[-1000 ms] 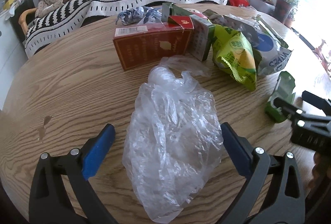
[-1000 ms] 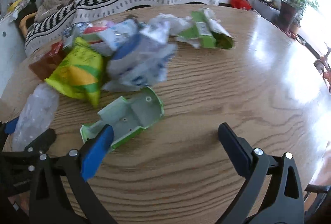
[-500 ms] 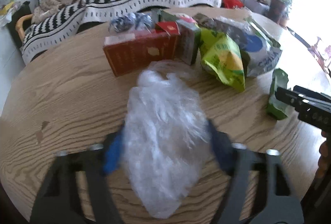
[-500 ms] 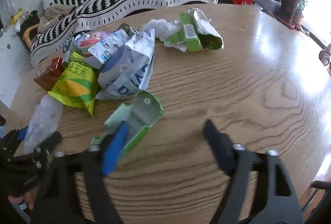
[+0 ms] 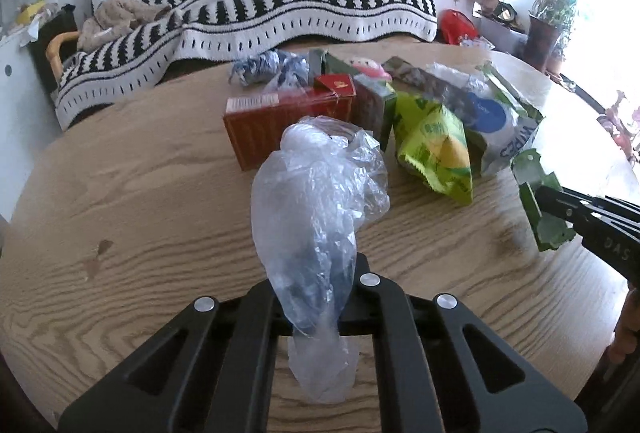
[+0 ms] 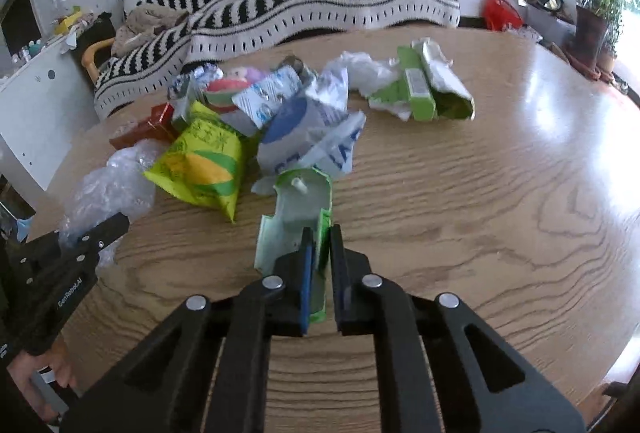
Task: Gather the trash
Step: 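Grasp the clear plastic bag with the left gripper while the right grasps the green carton, then carry both items over the black bin and open both grippers to drop them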
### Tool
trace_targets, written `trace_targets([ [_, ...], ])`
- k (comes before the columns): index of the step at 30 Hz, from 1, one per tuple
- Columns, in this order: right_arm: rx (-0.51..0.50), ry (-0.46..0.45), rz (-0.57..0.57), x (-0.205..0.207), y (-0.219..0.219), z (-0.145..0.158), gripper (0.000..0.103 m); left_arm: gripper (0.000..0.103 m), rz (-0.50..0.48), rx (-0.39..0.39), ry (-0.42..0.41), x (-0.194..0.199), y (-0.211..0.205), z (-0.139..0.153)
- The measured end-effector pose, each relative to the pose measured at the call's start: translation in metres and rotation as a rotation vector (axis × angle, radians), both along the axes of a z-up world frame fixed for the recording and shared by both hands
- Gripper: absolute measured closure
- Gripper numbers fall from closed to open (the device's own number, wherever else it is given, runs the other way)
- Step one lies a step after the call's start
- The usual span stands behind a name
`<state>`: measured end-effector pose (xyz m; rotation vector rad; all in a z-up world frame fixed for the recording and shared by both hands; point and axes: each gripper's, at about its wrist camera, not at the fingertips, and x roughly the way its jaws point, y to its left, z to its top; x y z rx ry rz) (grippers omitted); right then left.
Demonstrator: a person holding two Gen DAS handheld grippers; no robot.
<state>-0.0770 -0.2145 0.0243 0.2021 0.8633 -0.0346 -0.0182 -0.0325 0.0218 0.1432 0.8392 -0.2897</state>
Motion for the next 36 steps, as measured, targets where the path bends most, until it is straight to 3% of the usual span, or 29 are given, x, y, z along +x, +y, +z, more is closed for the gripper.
trace_targets([
  [12,-0.009,-0.056,0.018,-0.003,0.006,0.01,0.094,0.099,-0.005,0.008,0.018,0.002,0.0,0.001],
  [15,0.004,-0.093,0.009,-0.008,0.005,0.017,0.094,0.099,-0.002,-0.016,-0.013,-0.007,0.001,0.014],
  [18,0.014,-0.197,-0.009,-0.022,0.007,0.043,0.094,0.099,0.003,-0.076,-0.059,-0.026,0.004,0.038],
  [22,0.075,-0.264,-0.016,-0.046,-0.006,0.076,0.094,0.099,-0.028,-0.148,-0.083,-0.058,-0.013,0.072],
  [26,0.081,-0.354,-0.056,-0.092,-0.038,0.11,0.094,0.099,-0.169,-0.195,-0.087,-0.107,-0.067,0.11],
  [29,0.076,-0.386,-0.106,-0.136,-0.074,0.121,0.094,0.099,-0.257,-0.204,-0.066,-0.139,-0.108,0.118],
  [32,0.083,-0.361,-0.203,-0.188,-0.122,0.112,0.094,0.099,-0.37,-0.238,0.045,-0.172,-0.156,0.103],
  [36,0.129,-0.242,-0.311,-0.237,-0.171,0.071,0.094,0.099,-0.548,-0.106,0.199,-0.212,-0.231,0.052],
])
